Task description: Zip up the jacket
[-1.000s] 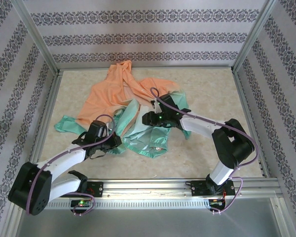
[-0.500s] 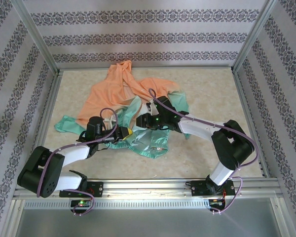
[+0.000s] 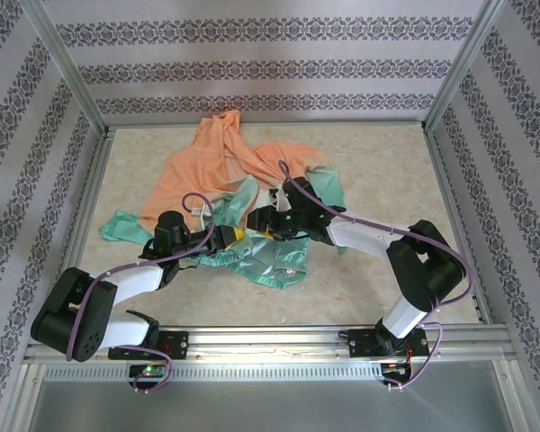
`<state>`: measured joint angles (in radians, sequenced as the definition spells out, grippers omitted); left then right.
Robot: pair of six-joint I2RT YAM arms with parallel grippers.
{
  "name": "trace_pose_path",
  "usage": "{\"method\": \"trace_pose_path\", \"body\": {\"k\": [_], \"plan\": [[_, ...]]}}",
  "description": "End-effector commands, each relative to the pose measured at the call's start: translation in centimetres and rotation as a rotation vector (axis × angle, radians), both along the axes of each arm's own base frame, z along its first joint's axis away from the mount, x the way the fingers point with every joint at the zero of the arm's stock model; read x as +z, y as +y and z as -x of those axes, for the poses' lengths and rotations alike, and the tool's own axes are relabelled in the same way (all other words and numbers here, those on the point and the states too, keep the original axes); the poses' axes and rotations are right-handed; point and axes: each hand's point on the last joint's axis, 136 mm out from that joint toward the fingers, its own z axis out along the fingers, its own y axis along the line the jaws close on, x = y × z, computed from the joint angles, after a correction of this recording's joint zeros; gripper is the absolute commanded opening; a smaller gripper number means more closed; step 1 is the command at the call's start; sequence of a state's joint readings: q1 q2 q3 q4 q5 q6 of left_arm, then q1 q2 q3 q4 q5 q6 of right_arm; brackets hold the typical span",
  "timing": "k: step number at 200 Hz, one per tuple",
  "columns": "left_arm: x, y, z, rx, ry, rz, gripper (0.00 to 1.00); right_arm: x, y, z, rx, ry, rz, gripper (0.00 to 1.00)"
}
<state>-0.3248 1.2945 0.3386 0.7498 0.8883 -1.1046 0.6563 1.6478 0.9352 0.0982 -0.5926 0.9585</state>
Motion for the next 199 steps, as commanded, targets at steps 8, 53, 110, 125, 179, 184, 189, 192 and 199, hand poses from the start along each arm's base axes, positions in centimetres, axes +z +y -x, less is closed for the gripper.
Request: {"method": "trace_pose_path", "body": {"k": [8,53,110,125,179,184,189,192,199], "plan": [[1.4,0.6,-0.6,0.04,-0.088,0.008,0.0,0.2,-0.4,0.6,-0.06,0.081,-0.057,0.56],[1.3,1.0,-1.1,0.079,-0.097,-0.003,0.0,1.1,0.9,1.7,-0.061,0.117,-0.145,0.57],[0.7,1.2,-1.3,0.098,-0.093,-0.02,0.0,2.4,1.9,2.0,-0.045,0.12,-0.19,0.56],[0.5,1.3,-1.3,0.104,-0.09,-0.031,0.0,2.7,2.0,2.1,-0.042,0.12,-0.201,0.53],[-1.5,2.2,-0.5,0.11,-0.039,-0.151,0.02,3.4,1.3,2.2,-0.052,0.066,-0.177,0.05],[-1.7,2.3,-0.4,0.11,-0.033,-0.168,0.04,3.3,1.2,2.2,-0.053,0.064,-0.174,0.01],[-1.8,2.4,-0.2,0.109,-0.031,-0.184,0.05,3.3,1.2,2.2,-0.055,0.06,-0.172,0.0],[-1.9,2.5,-0.1,0.11,-0.029,-0.195,0.06,3.2,1.2,2.2,-0.055,0.06,-0.172,0.0],[-2.1,2.7,0.1,0.111,-0.026,-0.217,0.08,3.3,1.2,2.1,-0.057,0.055,-0.173,0.0]]}}
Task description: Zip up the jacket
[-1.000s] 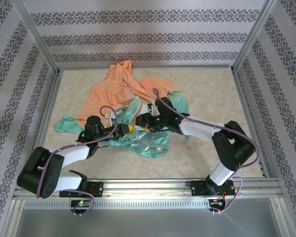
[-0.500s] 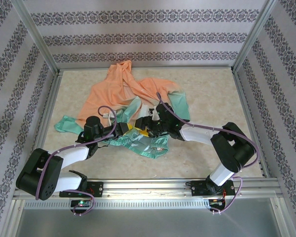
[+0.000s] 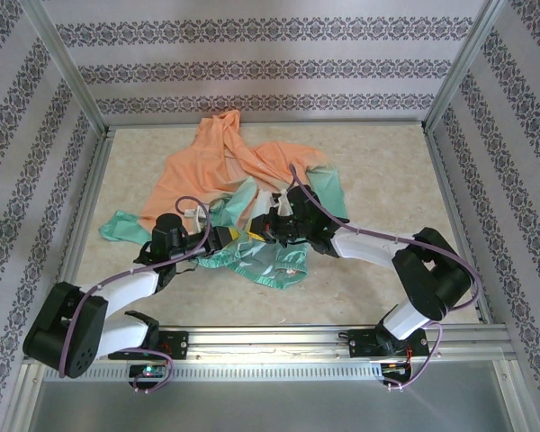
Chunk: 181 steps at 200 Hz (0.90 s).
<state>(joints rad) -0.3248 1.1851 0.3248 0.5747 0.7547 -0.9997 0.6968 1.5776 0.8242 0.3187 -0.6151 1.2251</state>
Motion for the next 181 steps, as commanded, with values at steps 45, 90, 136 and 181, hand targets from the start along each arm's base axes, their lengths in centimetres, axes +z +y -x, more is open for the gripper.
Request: {"method": "trace_pose_path", "body": {"k": [45,90,136,181], "plan": [[-1.4,2.4,1.4,0.033,0.028,-0.21,0.34,0.2,-0.1,0.0,0.013,-0.077,0.031,0.0],[-1.4,3.8,2.4,0.064,0.052,-0.294,0.5,-0.3,-0.1,0.0,0.027,-0.11,0.077,0.0],[-0.2,4.6,3.6,0.077,0.065,-0.334,0.54,0.1,0.3,0.1,0.042,-0.134,0.085,0.0],[2.8,2.7,4.2,0.089,0.076,-0.209,0.44,1.1,0.7,0.4,0.058,-0.194,0.09,0.0]]}}
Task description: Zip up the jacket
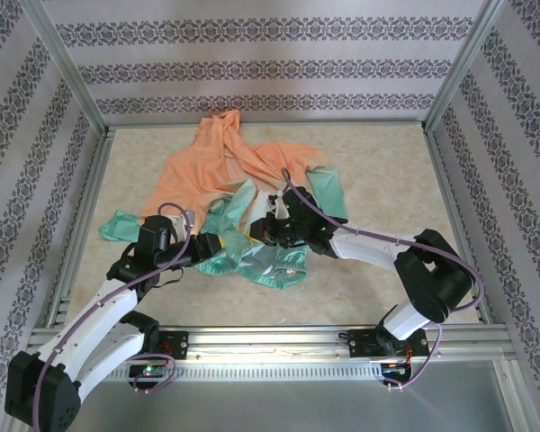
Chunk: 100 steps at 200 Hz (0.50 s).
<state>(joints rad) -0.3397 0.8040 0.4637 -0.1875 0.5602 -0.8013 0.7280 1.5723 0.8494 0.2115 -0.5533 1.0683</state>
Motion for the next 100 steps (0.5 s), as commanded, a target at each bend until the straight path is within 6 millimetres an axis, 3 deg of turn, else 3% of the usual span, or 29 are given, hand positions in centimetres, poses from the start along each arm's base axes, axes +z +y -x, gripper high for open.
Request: {"method": "trace_pose_path", "body": {"k": [1,40,100], "plan": [[1.6,-1.1,0.4,0.016,0.024,0.061,0.44,2.2,0.6,-0.2,0.016,-0.093,-0.014,0.0],[3.4,-4.0,-0.1,0.015,-0.005,0.144,0.42,3.0,0.8,0.3,0.029,-0.124,-0.019,0.0],[3.2,-6.0,-0.3,-0.016,0.005,0.157,0.38,2.8,0.9,0.9,0.041,-0.125,0.006,0.0]]}}
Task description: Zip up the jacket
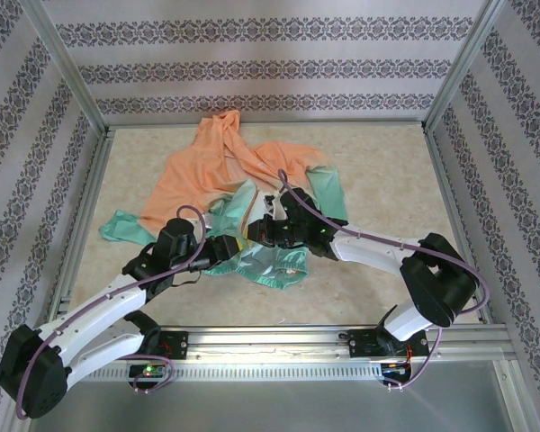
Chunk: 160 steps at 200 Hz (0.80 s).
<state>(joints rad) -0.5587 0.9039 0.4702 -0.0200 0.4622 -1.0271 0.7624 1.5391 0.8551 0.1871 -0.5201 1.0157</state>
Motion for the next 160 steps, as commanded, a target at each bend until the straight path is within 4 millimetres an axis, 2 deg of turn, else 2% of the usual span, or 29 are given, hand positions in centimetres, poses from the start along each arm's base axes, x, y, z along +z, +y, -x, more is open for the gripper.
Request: {"method": "trace_pose_path", "body": {"k": [1,73,140,160], "plan": [[2.7,-1.0,-1.0,0.015,-0.066,0.062,0.38,1.8,0.4,0.0,0.01,-0.056,-0.008,0.0],[2.3,-1.9,-1.1,-0.002,-0.062,0.099,0.33,1.9,0.2,0.2,0.011,-0.066,0.005,0.0],[-0.1,-1.8,-0.7,-0.003,-0.008,0.076,0.28,2.1,0.2,0.2,0.012,-0.071,0.001,0.0],[-0.5,-1.5,-0.4,-0.007,0.005,0.046,0.29,2.1,0.0,0.2,0.011,-0.077,0.014,0.0]]}}
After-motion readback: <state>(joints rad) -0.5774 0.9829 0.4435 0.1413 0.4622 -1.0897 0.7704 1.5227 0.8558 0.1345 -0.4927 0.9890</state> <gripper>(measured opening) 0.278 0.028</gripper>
